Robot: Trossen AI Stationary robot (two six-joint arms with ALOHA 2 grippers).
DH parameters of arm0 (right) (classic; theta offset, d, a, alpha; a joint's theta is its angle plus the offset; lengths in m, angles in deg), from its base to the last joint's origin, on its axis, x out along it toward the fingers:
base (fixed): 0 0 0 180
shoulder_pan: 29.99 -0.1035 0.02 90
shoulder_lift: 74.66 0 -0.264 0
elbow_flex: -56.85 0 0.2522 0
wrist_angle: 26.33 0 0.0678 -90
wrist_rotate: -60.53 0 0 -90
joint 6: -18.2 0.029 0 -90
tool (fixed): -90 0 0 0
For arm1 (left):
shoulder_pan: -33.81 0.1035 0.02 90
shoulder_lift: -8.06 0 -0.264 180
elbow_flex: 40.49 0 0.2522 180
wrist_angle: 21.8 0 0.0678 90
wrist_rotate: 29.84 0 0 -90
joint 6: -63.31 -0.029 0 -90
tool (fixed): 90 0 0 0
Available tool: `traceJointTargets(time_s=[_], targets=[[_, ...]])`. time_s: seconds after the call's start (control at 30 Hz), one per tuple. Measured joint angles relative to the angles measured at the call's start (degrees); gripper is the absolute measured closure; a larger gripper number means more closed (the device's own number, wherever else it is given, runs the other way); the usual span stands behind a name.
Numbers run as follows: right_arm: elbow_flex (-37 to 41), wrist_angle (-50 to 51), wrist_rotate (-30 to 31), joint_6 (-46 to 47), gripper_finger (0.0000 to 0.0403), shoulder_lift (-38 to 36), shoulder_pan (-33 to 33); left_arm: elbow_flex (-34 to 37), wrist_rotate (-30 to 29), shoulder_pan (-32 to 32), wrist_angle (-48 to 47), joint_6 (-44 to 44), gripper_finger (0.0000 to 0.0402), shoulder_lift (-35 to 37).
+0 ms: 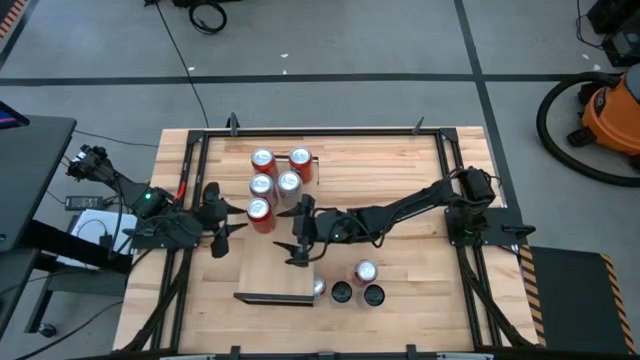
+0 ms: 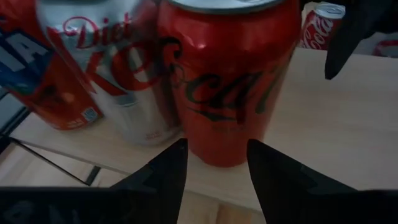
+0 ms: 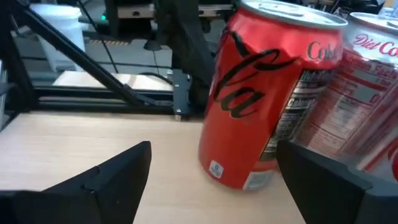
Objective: Place canned beverage on shelf
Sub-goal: Put the red black soda can on the shelf aligned with the other red soda can
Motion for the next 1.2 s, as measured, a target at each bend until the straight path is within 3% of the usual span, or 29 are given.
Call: traceJointTargets(time_s=[0.7,1.0,1.2], targets=[[0.0,-3.79,-5.53,2.57,0.0049,0.1,-0.11,0.04,-6.69,0.11,0.35,-0.23,0.0224,0.07],[0.0,-0.29,-1.66,1.64,0.0049,-0.68,-1.63,0.04,-1.15,0.07,-0.55,-0.22,0.0224,0.67],[0.0,13.15,1.94,3.12,0.0049,-6.92,-2.61,0.04,6.02,0.04,-1.37,0.05,0.0224,1.54]])
